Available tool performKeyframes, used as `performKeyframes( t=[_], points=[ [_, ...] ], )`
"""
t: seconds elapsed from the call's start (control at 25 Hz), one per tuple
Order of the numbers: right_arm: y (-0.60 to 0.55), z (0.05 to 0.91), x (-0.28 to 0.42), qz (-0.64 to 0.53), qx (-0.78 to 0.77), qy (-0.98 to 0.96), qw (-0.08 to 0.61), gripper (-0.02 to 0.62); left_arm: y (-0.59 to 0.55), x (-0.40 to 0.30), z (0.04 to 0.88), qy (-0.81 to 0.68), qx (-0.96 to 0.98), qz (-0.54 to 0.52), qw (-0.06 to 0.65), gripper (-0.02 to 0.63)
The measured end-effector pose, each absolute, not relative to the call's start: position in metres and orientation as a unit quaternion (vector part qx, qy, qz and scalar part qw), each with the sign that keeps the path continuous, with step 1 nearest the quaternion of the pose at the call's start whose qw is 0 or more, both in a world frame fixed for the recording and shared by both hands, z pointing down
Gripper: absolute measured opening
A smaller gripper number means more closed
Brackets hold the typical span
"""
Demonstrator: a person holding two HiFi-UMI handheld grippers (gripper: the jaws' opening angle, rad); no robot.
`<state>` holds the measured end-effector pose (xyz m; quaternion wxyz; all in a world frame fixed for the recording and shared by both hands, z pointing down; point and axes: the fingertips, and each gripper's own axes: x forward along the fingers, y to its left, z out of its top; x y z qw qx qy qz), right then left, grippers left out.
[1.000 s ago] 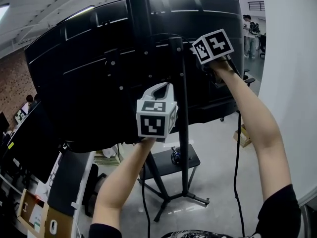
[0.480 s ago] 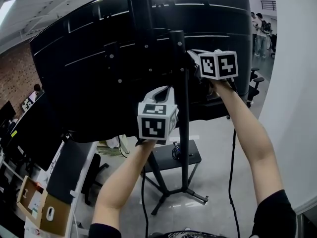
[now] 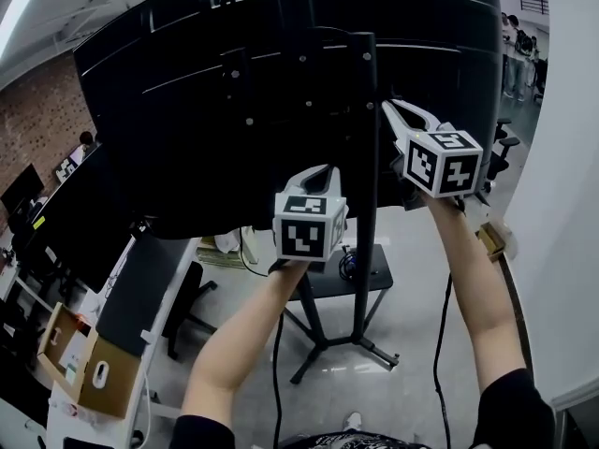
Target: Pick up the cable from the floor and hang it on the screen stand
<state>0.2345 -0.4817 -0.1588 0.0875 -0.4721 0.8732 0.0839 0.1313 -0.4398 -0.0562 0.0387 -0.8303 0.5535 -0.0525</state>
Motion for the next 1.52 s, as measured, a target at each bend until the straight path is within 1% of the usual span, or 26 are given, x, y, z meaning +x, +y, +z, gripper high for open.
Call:
performKeyframes(
  t=[0.32,0.6,0.88,1.52],
  points=[
    [-0.417,-0.101,0.183,0.107,-0.471,0.875,0.041,0.008,-0.409,0.111,-0.031,0.55,-0.834,-0.046,0.018,-0.002],
    [-0.365,-0.046,0.144,0.07,-0.474,0.878,0.014,0.006,-0.369,0.087,-0.001,0.544,-0.838,-0.046,-0.001,-0.002],
    [-0.316,0.0,0.118,0.036,-0.479,0.877,-0.012,0.005,-0.321,0.069,0.011,0.541,-0.84,-0.04,0.012,-0.002],
    [-0.252,0.027,0.102,0.02,-0.502,0.864,-0.029,0.006,-0.258,0.057,0.029,0.521,-0.852,-0.042,0.014,-0.002]
  ],
)
